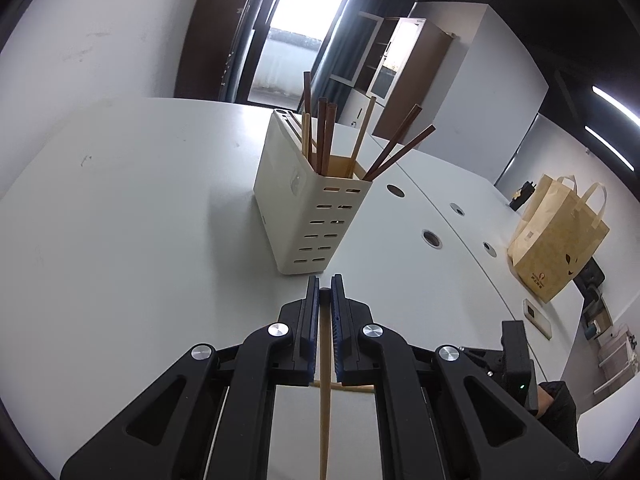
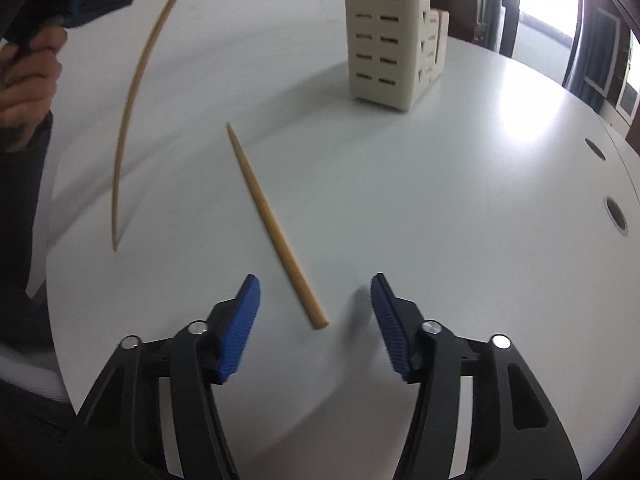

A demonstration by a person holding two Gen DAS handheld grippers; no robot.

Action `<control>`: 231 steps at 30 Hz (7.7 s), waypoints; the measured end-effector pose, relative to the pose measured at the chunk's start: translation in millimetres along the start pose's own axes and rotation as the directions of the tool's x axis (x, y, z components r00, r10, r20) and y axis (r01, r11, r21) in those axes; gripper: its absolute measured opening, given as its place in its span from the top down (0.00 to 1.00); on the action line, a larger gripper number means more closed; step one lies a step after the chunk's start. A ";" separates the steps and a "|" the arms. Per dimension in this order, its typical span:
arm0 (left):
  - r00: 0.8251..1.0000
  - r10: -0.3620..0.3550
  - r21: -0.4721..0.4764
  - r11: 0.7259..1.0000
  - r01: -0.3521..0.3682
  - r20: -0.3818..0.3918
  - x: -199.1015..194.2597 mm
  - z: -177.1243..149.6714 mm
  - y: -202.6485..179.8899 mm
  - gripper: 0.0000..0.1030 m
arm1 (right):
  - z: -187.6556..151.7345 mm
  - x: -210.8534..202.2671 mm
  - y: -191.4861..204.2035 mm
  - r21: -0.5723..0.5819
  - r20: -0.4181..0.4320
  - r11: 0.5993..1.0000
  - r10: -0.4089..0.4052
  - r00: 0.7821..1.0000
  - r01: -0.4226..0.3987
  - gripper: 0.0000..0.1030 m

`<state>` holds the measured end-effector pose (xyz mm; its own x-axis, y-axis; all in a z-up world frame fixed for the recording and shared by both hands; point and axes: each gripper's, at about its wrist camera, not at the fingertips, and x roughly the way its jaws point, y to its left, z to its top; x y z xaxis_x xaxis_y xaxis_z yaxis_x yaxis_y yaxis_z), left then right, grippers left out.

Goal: Organize utensils

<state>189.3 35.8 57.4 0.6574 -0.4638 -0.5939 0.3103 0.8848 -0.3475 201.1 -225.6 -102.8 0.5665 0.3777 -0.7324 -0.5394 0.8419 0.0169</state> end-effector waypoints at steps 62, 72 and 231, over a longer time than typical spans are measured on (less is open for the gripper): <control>0.992 -0.038 0.063 0.998 0.030 0.124 -39.9 27.3 -26.1 0.95 | -1.2 -20.5 -1.1 0.100 0.037 0.994 -0.039 0.999 0.035 0.72; 0.988 -0.021 0.098 0.995 0.006 0.152 -54.2 32.7 -37.1 0.95 | 1.0 -13.7 3.6 0.118 0.030 0.993 -0.010 1.000 0.006 0.94; 0.909 0.388 0.184 0.892 -0.412 0.153 -52.0 88.2 -47.2 0.05 | 197.0 -163.6 19.7 0.309 0.324 0.932 -0.291 0.900 0.190 0.07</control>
<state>201.1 22.1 168.7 0.8229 -0.0711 -0.5637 0.1320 0.9889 0.0680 220.5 -194.9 151.4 0.8686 0.2200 -0.4440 -0.2027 0.9754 0.0867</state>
